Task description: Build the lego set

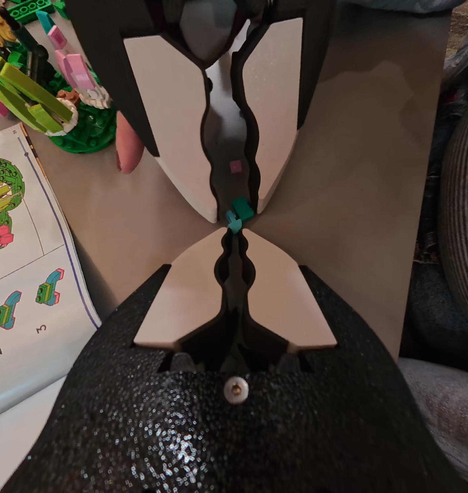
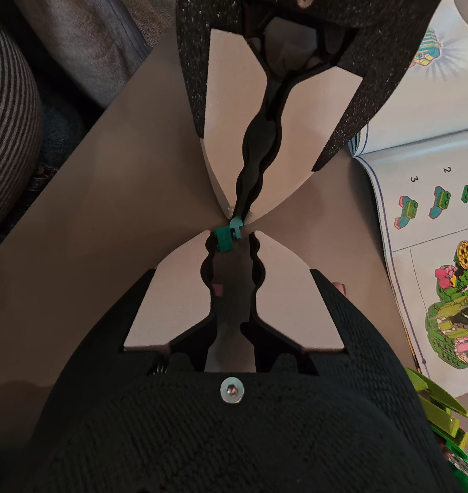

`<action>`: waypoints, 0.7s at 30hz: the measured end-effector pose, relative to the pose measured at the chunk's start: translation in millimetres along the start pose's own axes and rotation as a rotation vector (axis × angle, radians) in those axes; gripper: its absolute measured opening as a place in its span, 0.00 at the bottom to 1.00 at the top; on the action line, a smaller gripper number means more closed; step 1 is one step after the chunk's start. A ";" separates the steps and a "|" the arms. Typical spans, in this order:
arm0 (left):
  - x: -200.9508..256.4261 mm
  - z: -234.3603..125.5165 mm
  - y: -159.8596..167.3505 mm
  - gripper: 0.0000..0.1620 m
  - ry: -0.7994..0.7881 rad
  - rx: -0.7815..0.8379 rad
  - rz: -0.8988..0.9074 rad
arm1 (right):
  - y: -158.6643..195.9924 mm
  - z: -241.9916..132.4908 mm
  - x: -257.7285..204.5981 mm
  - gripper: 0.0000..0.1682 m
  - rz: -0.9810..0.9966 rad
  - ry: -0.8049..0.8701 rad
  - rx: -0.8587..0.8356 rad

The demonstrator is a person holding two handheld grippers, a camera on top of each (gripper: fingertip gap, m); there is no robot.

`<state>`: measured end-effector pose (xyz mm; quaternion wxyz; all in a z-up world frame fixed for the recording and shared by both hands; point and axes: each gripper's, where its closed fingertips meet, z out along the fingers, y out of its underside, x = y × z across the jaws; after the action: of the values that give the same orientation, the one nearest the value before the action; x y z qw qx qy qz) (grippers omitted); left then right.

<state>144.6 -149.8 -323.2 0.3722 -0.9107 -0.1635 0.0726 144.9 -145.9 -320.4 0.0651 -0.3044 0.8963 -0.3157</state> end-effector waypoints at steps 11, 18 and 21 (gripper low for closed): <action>1.9 -2.2 2.2 0.02 0.041 -0.029 0.020 | 1.8 -1.2 -0.5 0.12 0.009 -0.001 -0.013; 1.9 -2.8 2.9 0.02 0.036 -0.055 0.018 | -1.2 0.0 -0.6 0.15 -0.020 0.012 -0.011; 1.9 -2.9 2.8 0.02 0.036 -0.059 0.012 | -2.4 0.9 -0.3 0.15 -0.034 0.005 -0.014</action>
<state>147.8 -153.0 -323.1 0.3479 -0.9234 -0.1531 0.0536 146.6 -147.6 -319.7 0.0554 -0.3196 0.8934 -0.3110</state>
